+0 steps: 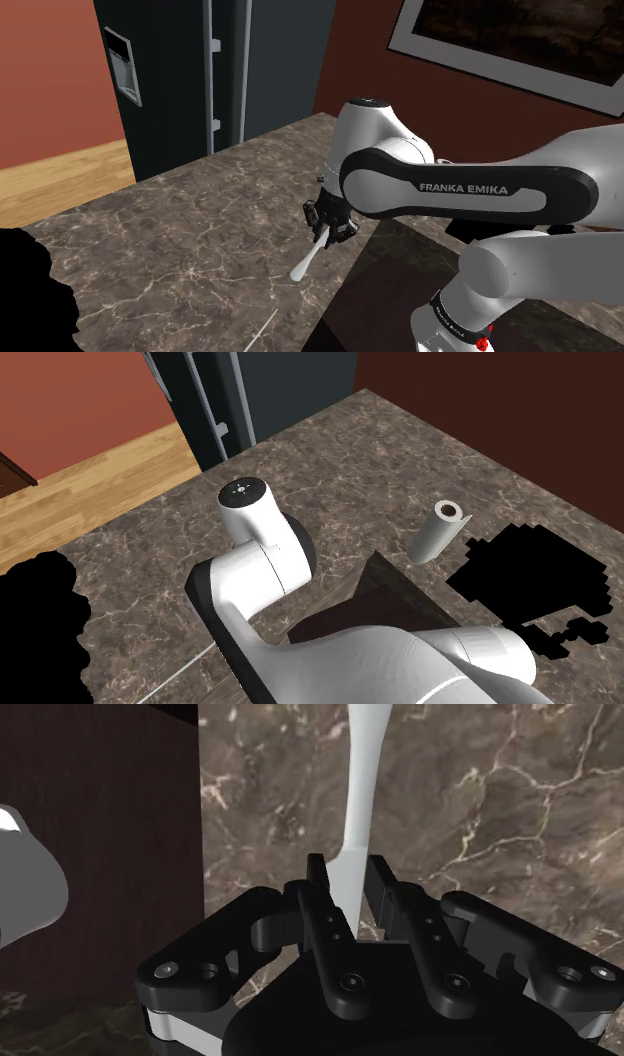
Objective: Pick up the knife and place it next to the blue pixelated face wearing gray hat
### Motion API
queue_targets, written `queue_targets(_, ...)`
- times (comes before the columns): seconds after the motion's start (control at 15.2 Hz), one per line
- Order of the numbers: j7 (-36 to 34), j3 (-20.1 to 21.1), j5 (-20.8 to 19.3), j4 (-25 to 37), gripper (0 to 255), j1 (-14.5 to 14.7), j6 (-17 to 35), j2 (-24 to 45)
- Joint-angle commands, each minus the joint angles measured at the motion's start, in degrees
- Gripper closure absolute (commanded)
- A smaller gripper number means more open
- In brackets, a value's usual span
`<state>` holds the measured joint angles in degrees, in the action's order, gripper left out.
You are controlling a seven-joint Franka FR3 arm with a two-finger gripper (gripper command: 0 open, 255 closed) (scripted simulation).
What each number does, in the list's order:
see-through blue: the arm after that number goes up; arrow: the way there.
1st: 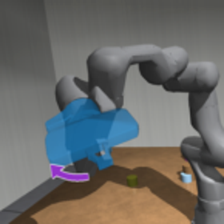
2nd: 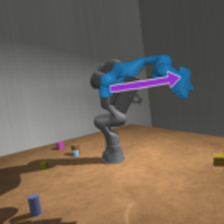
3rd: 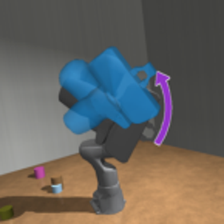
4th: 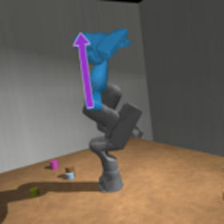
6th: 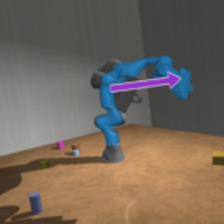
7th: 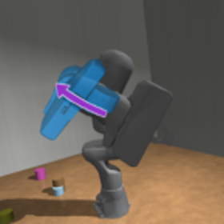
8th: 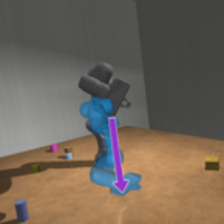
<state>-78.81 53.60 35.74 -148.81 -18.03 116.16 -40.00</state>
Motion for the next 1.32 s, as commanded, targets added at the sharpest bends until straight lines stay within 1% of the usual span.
queue_targets(0.0, 0.07, -1.47, -0.57, 0.68, 255, 0.44, -1.99, -1.10)
queue_targets(0.59, -0.44, -5.97, -3.21, 5.28, 255, 0.91, -9.48, -3.65)
queue_targets(1.25, -1.10, -9.95, -5.99, 11.44, 255, 0.66, -17.04, -4.75)
